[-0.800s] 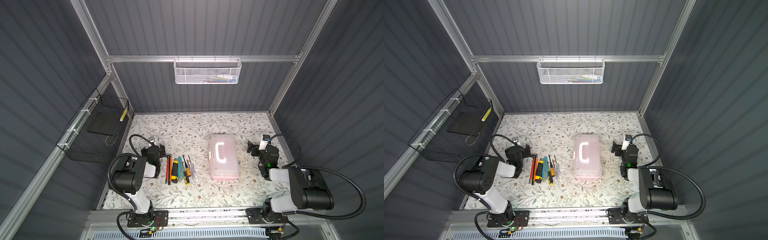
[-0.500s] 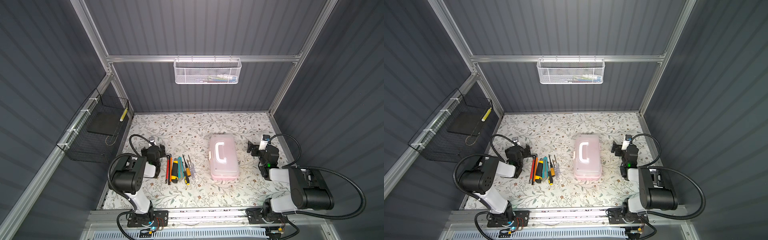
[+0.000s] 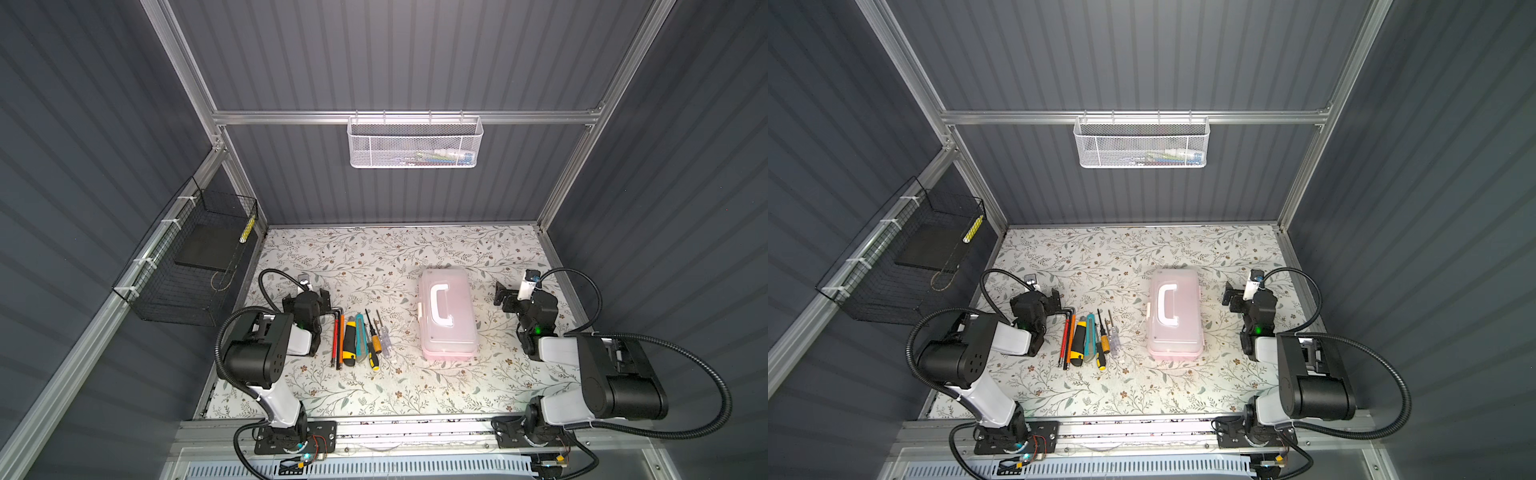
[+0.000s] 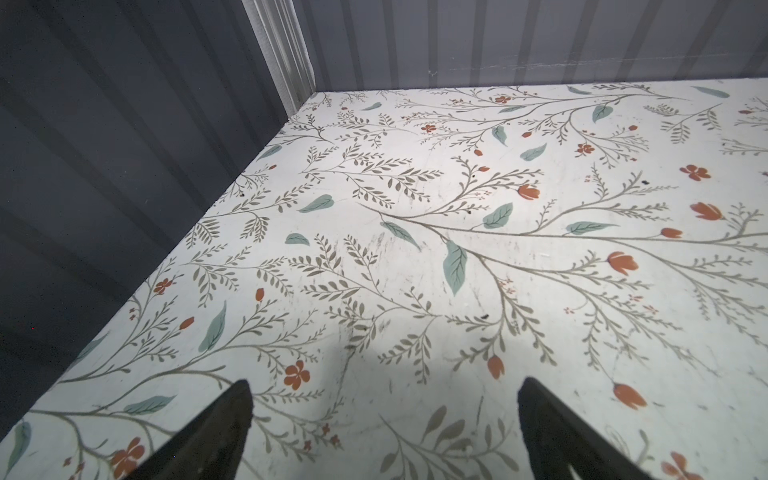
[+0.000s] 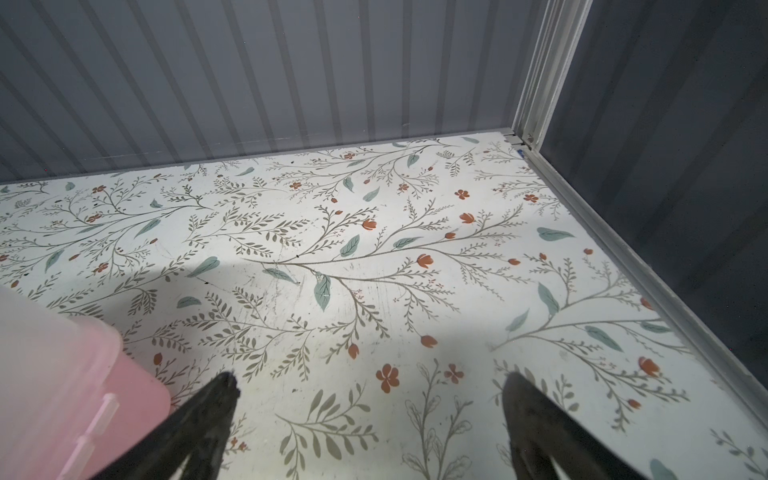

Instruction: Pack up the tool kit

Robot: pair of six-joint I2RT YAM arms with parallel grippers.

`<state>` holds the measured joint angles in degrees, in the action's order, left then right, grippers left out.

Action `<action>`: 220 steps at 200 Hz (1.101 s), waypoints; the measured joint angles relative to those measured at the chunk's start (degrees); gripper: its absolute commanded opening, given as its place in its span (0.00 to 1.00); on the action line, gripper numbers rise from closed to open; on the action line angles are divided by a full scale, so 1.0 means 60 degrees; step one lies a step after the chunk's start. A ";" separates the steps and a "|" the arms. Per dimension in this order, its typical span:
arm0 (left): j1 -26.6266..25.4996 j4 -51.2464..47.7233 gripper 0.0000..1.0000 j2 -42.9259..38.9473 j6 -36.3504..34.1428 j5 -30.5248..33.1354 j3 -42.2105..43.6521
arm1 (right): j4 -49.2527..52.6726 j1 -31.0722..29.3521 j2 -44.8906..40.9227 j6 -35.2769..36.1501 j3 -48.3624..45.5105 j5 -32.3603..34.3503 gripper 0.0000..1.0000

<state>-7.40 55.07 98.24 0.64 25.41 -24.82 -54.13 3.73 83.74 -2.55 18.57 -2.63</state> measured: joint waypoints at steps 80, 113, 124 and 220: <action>0.0000 -0.0004 1.00 0.0000 0.0000 0.0000 0.0000 | 0.0000 0.0000 0.0000 0.0000 0.0000 0.0000 0.99; 0.0000 -0.0036 1.00 0.0000 0.0000 0.0000 0.0000 | 0.0000 0.0011 0.0000 0.0000 -0.0004 -0.0022 0.99; 0.0000 -0.0040 1.00 0.0000 0.0000 0.0000 0.0000 | 0.0000 0.0091 0.0000 -0.0033 0.0000 -0.0138 0.99; 0.0000 -0.2299 1.00 -0.0601 0.0117 0.0248 -0.0878 | 0.0750 0.0142 -0.0382 -0.0087 0.0142 0.0033 0.99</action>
<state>-7.40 41.28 94.63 1.34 26.89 -30.09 -49.63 4.58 81.45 -3.07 19.42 -2.44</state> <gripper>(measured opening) 0.997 0.989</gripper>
